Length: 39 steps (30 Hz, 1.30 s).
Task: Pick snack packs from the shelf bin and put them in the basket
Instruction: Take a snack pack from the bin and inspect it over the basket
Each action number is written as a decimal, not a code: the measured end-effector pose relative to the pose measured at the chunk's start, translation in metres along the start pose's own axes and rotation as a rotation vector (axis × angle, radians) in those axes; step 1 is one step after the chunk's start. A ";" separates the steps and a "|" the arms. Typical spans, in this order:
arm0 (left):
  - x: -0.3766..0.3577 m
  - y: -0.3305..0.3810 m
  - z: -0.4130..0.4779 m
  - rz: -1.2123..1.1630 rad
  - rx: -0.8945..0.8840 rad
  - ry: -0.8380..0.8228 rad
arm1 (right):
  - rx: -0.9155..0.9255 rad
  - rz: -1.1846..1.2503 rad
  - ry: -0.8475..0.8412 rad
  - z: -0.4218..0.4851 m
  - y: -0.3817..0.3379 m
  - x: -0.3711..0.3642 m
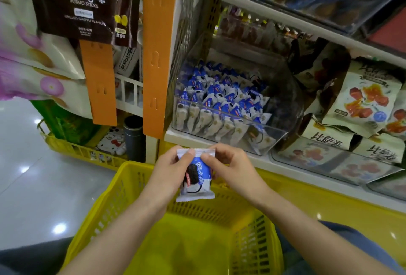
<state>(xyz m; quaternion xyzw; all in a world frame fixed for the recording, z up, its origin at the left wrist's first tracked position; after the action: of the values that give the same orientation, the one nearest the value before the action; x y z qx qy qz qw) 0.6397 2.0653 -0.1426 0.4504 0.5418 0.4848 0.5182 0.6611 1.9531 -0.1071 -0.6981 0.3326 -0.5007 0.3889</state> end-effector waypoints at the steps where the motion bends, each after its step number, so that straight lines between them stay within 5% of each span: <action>1: 0.001 -0.002 0.001 0.017 0.002 0.007 | 0.009 -0.030 0.026 0.000 0.001 0.000; 10: 0.007 -0.015 0.002 0.058 0.062 0.033 | 0.206 -0.368 0.244 -0.006 -0.015 0.002; 19: 0.005 -0.007 0.004 -0.061 0.023 0.058 | -0.243 0.463 0.135 0.007 0.030 0.026; 24: 0.028 0.005 0.008 0.014 -0.099 0.208 | -0.404 0.308 -0.084 0.000 0.042 0.000; 29: 0.034 0.019 0.010 0.273 -0.258 0.185 | -0.203 -0.152 -0.013 -0.004 0.024 -0.007; 33: 0.018 0.031 0.005 0.490 -0.390 0.054 | -0.038 -0.064 0.029 -0.007 0.002 -0.006; 39: 0.004 0.034 0.002 0.439 -0.398 -0.044 | 0.031 -0.053 0.069 -0.010 -0.001 -0.002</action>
<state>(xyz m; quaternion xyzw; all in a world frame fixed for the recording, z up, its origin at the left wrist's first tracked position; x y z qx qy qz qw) 0.6405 2.0736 -0.1096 0.4567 0.3142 0.6723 0.4907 0.6514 1.9530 -0.1053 -0.6829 0.3194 -0.5399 0.3744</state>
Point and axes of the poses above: each hand's wrist, its own z-axis towards the middle knuckle, its own x-axis out of the back of the hand, y = z × x, the point moved 10 cm from there along z, towards the middle knuckle, and after that the axes turned 13 degrees about -x, right-handed, at the moved point
